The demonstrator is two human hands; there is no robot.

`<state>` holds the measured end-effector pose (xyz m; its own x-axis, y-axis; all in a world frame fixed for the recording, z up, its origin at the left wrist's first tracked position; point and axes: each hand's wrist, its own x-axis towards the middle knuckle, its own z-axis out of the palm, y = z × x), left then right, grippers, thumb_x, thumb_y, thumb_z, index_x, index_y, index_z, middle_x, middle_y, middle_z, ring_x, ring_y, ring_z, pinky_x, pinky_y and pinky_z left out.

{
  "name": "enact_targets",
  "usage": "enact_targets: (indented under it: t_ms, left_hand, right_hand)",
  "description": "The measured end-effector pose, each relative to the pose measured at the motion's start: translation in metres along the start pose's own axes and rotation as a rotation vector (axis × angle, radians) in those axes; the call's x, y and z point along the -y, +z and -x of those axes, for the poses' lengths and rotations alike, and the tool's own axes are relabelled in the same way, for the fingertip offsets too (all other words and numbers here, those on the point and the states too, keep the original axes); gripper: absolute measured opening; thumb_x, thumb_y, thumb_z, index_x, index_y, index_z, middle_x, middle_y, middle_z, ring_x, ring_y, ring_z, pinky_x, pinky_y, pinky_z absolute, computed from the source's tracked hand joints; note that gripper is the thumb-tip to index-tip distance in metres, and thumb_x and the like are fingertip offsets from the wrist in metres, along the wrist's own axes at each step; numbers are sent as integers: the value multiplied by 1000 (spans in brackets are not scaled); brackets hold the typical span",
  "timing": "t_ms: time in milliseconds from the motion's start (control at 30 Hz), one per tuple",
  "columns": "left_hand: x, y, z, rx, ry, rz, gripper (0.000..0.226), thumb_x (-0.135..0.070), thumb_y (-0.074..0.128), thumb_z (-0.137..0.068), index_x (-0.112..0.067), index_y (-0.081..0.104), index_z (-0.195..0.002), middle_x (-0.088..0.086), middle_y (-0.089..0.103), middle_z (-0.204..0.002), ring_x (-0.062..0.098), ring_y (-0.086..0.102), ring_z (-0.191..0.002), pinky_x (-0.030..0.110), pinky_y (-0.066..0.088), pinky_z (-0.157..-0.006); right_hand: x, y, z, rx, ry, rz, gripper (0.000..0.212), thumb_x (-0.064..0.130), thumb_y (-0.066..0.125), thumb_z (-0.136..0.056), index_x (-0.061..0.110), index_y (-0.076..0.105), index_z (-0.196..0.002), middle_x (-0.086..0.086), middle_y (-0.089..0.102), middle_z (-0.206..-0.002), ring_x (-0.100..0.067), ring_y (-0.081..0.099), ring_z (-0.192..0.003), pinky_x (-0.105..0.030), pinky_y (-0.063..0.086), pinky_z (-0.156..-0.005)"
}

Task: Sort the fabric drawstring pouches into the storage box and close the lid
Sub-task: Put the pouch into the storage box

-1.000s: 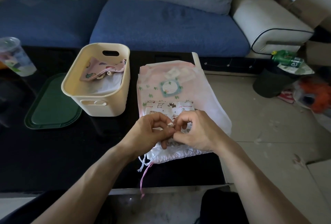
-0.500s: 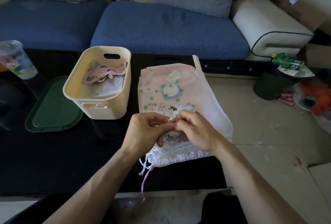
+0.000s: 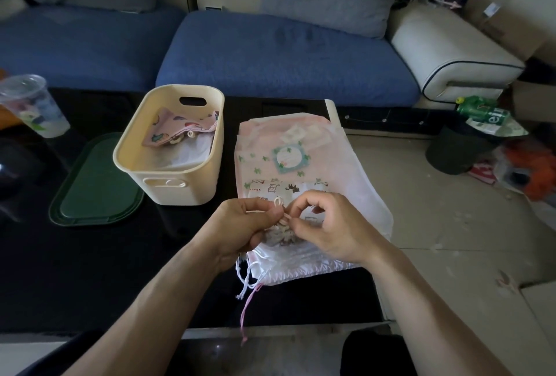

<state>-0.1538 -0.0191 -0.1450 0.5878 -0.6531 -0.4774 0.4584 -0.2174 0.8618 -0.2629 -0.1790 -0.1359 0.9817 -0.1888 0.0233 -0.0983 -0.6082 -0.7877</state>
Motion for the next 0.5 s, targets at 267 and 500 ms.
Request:
enact_targets:
  t_ms: [267, 500]
  left_hand:
    - [6, 3, -6, -8, -72, 180, 38, -23, 77, -67, -1, 67, -98, 9, 66, -75, 6, 42, -38, 13, 25, -30]
    - [6, 6, -8, -53, -62, 189, 31, -21, 74, -82, 3, 64, -100, 15, 67, -80, 14, 57, -48, 16, 25, -30]
  right_hand:
    - [2, 9, 5, -193, -173, 96, 15, 12, 74, -82, 24, 71, -91, 14, 63, -87, -8, 60, -88, -18, 47, -78]
    - [5, 14, 4, -309, -206, 317, 17, 28, 81, -82, 19, 69, -76, 14, 60, -77, -9, 54, -79, -31, 48, -72]
